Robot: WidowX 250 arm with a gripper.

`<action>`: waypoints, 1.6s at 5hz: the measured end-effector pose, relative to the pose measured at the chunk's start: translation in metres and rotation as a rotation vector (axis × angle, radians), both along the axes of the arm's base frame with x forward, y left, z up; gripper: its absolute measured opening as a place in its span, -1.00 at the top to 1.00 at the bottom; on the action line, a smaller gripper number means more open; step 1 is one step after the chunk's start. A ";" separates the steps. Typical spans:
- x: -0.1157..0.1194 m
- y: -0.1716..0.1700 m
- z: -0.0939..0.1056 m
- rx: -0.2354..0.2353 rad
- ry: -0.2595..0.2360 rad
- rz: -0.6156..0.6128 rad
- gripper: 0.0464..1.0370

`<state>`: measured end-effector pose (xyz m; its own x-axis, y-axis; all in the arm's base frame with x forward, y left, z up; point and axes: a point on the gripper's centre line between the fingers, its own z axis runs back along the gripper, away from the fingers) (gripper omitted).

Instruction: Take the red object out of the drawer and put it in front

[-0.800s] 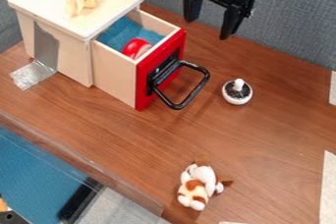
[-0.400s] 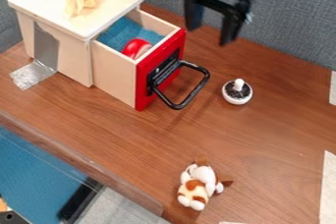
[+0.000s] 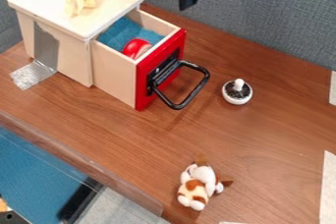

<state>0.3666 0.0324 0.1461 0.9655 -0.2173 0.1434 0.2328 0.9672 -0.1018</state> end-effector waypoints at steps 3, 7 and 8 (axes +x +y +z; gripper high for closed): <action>-0.003 0.032 -0.030 0.149 -0.029 0.049 -0.92; -0.011 0.051 -0.074 0.180 0.049 0.083 -0.52; -0.016 0.042 -0.084 0.189 0.057 0.055 -0.86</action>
